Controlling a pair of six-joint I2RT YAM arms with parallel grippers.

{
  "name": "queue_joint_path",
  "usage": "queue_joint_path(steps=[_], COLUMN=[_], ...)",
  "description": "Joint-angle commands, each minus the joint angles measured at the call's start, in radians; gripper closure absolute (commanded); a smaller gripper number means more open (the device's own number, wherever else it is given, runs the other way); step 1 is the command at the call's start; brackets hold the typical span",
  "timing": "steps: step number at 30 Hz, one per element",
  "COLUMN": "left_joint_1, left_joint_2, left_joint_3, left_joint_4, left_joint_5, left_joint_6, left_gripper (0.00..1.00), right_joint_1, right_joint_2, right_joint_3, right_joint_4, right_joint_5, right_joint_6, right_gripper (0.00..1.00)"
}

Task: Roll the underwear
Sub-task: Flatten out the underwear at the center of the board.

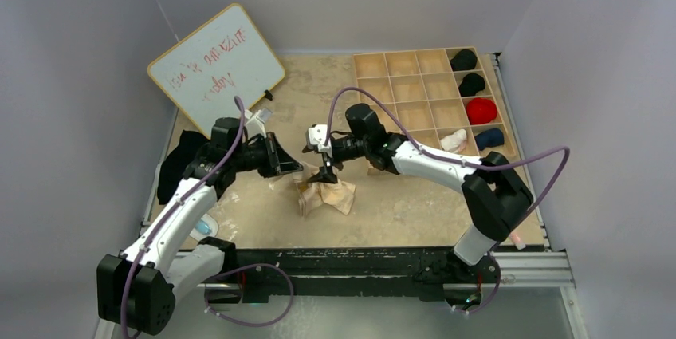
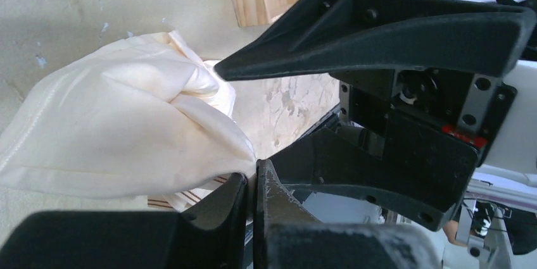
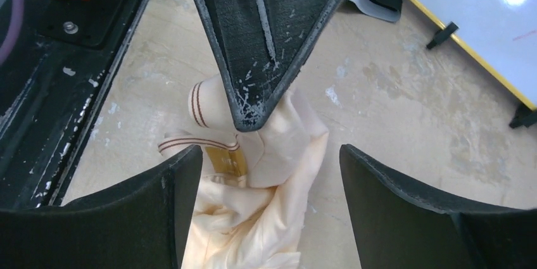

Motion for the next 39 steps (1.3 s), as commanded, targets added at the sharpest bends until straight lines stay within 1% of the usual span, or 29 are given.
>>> queue_joint_path(steps=[1,3,4,6,8,9,10,11,12,13,14,15,16,18,20,21,23,26,27,29,31,33,34,37,39], left_joint_1=[0.006,0.005,0.005,0.005,0.006,0.006,0.006,0.006,0.006,0.006,0.006,0.005,0.006,0.006,0.006,0.006,0.006,0.006,0.004,0.004,0.003,-0.016,-0.034,-0.117,-0.171], left_joint_2=[0.002,0.01,0.01,0.005,-0.005,-0.013,-0.019,-0.029,-0.041,-0.053,-0.065,-0.075,-0.087,-0.115,-0.145,-0.159,-0.174,-0.147,-0.133,-0.105,-0.068,-0.022,0.001,0.077,0.148], left_joint_3=[0.038,0.044,0.046,0.043,0.043,0.044,0.048,0.051,0.051,0.049,0.051,0.055,0.056,0.058,0.045,0.031,-0.008,-0.075,-0.105,-0.18,-0.248,-0.289,-0.298,-0.291,-0.257], left_joint_4=[0.079,0.065,0.06,0.056,0.047,0.041,0.03,0.013,0.006,0.003,-0.015,-0.035,-0.052,-0.103,-0.142,-0.148,-0.147,-0.09,-0.05,0.061,0.174,0.268,0.313,0.378,0.386], left_joint_5=[0.071,0.079,0.081,0.076,0.06,0.048,0.025,-0.008,-0.039,-0.068,-0.112,-0.162,-0.21,-0.324,-0.418,-0.442,-0.459,-0.379,-0.332,-0.219,-0.153,-0.114,-0.12,-0.188,-0.231], left_joint_6=[0.013,0.025,0.031,0.034,0.034,0.033,0.032,0.024,0.016,0.007,-0.005,-0.019,-0.034,-0.077,-0.127,-0.15,-0.192,-0.206,-0.206,-0.206,-0.209,-0.225,-0.229,-0.221,-0.211], left_gripper=[1.0,1.0,1.0,1.0,1.0,1.0,1.0,1.0,0.94,0.84,0.68,0.52,0.39,0.27,0.21,0.2,0.18,0.18,0.19,0.2,0.2,0.2,0.2,0.2,0.2], right_joint_1=[-0.001,0.0,0.0,0.001,-0.001,0.0,0.001,0.001,0.0,0.0,0.0,-0.001,0.0,0.0,0.0,0.0,0.0,-0.001,-0.002,-0.002,-0.009,-0.021,-0.026,-0.038,-0.044], right_joint_2=[0.045,0.068,0.081,0.104,0.114,0.114,0.106,0.096,0.083,0.07,0.059,0.045,0.036,0.017,-0.001,-0.007,-0.008,0.014,0.03,0.065,0.103,0.13,0.136,0.138,0.137], right_joint_3=[0.07,0.072,0.067,0.052,0.037,0.032,0.026,0.015,-0.001,-0.027,-0.041,-0.05,-0.057,-0.063,-0.067,-0.069,-0.058,0.004,0.031,0.085,0.133,0.158,0.163,0.166,0.168], right_joint_4=[-0.012,0.047,0.103,0.199,0.252,0.262,0.265,0.274,0.289,0.303,0.311,0.308,0.299,0.263,0.22,0.203,0.137,0.012,-0.032,-0.11,-0.177,-0.204,-0.211,-0.213,-0.218], right_joint_5=[-0.157,-0.163,-0.177,-0.216,-0.212,-0.197,-0.164,-0.126,-0.088,-0.05,0.001,0.06,0.121,0.282,0.455,0.556,0.694,0.857,0.883,0.908,0.912,0.867,0.84,0.809,0.802], right_joint_6=[-0.068,-0.021,0.029,0.101,0.137,0.146,0.152,0.16,0.176,0.196,0.22,0.254,0.294,0.413,0.509,0.573,0.671,0.746,0.754,0.77,0.785,0.787,0.79,0.794,0.789], right_gripper=[0.21,0.27,0.32,0.43,0.56,0.63,0.67,0.76,0.83,0.91,1.0,1.0,1.0,1.0,1.0,1.0,1.0,1.0,1.0,1.0,1.0,1.0,1.0,1.0,1.0])
